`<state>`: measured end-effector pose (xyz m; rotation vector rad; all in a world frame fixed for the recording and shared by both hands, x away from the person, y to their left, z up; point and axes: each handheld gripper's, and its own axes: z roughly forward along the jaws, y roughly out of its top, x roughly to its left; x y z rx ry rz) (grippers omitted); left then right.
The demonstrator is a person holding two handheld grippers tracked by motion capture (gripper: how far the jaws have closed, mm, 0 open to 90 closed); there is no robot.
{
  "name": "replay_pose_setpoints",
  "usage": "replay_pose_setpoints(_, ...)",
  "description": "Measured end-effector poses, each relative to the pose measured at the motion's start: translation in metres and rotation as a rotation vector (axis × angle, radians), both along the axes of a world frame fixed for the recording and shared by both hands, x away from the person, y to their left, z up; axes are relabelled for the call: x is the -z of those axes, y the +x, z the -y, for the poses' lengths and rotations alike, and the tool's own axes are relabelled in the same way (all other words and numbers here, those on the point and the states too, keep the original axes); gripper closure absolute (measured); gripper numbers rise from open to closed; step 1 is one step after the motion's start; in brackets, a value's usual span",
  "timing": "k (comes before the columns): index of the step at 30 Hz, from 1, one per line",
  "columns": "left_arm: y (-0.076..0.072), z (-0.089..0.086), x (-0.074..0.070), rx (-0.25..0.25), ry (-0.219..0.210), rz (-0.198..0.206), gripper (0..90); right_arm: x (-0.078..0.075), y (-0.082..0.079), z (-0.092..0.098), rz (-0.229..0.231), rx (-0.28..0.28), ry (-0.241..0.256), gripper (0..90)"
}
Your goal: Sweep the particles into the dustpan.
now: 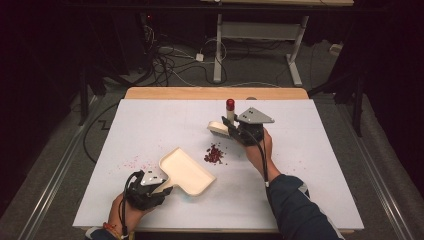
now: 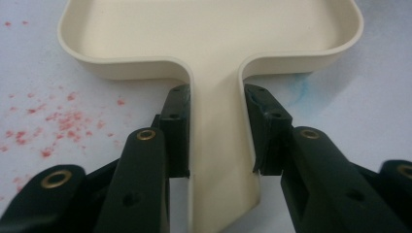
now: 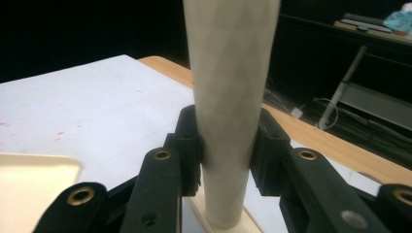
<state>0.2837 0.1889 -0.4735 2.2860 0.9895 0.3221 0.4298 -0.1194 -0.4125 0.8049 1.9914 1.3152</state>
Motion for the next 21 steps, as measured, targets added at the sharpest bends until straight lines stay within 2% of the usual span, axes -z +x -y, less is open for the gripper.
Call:
replay_pose_setpoints(3,0.001,0.006,0.0,0.006,0.0,-0.003,63.4,0.002,-0.012,-0.003,-0.007,-0.021,0.005,69.2)
replay_pose_setpoints(6,0.001,0.015,0.0,0.013,0.026,0.0,63.4,0.004,-0.02,-0.006,-0.015,-0.029,0.003,68.6)
replay_pose_setpoints(9,0.002,0.022,0.001,0.019,0.033,-0.002,63.4,0.004,-0.024,-0.007,-0.017,-0.041,0.012,68.7)
replay_pose_setpoints(13,0.004,0.028,0.003,0.022,0.036,-0.001,63.4,0.004,-0.033,-0.012,-0.025,-0.069,0.003,68.6)
replay_pose_setpoints(14,0.005,0.029,0.003,0.022,0.035,-0.005,63.4,0.003,-0.037,-0.015,-0.042,-0.083,0.015,68.6)
replay_pose_setpoints(21,0.01,0.038,0.003,0.013,0.036,-0.013,63.5,0.002,-0.05,-0.022,-0.062,-0.091,0.015,68.5)
